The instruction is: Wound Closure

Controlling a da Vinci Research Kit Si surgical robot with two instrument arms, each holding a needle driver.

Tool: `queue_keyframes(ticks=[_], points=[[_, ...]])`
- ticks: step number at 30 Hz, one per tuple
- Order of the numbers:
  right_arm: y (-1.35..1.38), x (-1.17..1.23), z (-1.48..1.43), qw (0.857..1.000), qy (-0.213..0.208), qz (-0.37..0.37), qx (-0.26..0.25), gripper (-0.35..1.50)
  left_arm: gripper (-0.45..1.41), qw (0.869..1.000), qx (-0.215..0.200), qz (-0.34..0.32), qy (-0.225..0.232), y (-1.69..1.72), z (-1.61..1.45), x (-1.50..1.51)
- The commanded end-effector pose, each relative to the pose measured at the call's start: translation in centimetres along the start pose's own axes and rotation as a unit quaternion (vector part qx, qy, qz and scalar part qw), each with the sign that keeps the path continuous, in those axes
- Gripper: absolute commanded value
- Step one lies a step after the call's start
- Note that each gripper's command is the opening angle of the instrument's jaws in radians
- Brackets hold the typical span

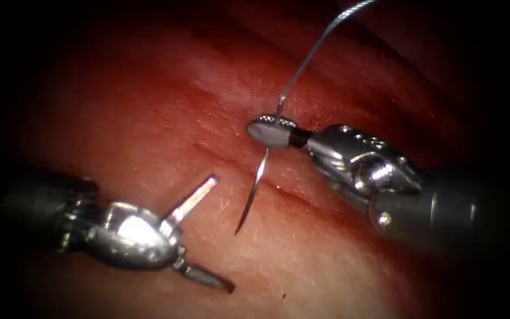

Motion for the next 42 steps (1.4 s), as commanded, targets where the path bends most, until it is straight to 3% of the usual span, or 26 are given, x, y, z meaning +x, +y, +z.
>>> queue_keyframes(ticks=[1, 6, 8, 10, 12, 15, 16, 19, 22, 27, 33, 36, 37, 42], points=[[0.03, -0.04, 0.08, 1.0, 0.012, -0.014, 0.004, -0.35, 1.4, 1.0, -0.004, -0.014, 0.002, 0.02, 0.0, -0.01], [0.1, 0.01, 0.11, 0.996, 0.045, -0.079, 0.011, -0.35, 1.35, 0.998, -0.018, -0.057, 0.005, -0.14, -0.16, 0.1], [0.13, 0.02, 0.11, 0.993, 0.046, -0.109, 0.013, -0.35, 1.11, 0.997, -0.015, -0.075, 0.002, -0.23, -0.22, 0.12], [0.16, 0.01, 0.11, 0.989, 0.041, -0.141, 0.011, -0.35, 1.03, 0.997, -0.01, -0.077, -0.001, -0.29, -0.25, 0.13], [0.18, -0.02, 0.11, 0.985, 0.029, -0.172, 0.002, -0.35, 0.79, 0.997, -0.001, -0.078, -0.007, -0.34, -0.27, 0.14], [0.22, -0.07, 0.1, 0.974, 0.029, -0.224, -0.023, -0.35, 0.29, 0.997, -0.001, -0.082, -0.007, -0.37, -0.27, 0.11], [0.24, -0.1, 0.1, 0.963, 0.037, -0.266, -0.041, -0.35, -0.15, 0.997, 0.009, -0.081, -0.014, -0.4, -0.25, 0.07], [0.29, -0.1, 0.12, 0.952, 0.047, -0.296, -0.053, -0.35, -0.45, 0.997, 0.026, -0.068, -0.031, -0.44, -0.21, -0.02], [0.35, -0.04, 0.16, 0.95, 0.048, -0.304, -0.047, -0.35, -0.45, 0.996, 0.017, -0.063, -0.064, -0.51, -0.14, -0.18], [0.42, -0.01, 0.26, 0.941, 0.058, -0.332, -0.044, -0.35, -0.33, 0.985, 0.022, -0.059, -0.159, -0.62, 0.05, -0.6], [0.51, 0.01, 0.38, 0.907, 0.079, -0.412, -0.034, -0.35, -0.27, 0.975, 0.03, -0.065, -0.212, -0.62, 0.24, -1.21], [0.54, 0.0, 0.46, 0.881, 0.097, -0.462, -0.023, -0.35, -0.25, 0.972, 0.026, -0.073, -0.221, -0.6, 0.28, -1.43], [0.55, 0.0, 0.51, 0.865, 0.11, -0.489, -0.013, -0.35, -0.25, 0.971, 0.026, -0.076, -0.225, -0.6, 0.29, -1.51], [0.59, 0.01, 0.62, 0.847, 0.133, -0.515, -0.005, -0.35, -0.23, 0.969, 0.021, -0.082, -0.232, -0.59, 0.3, -1.6]])
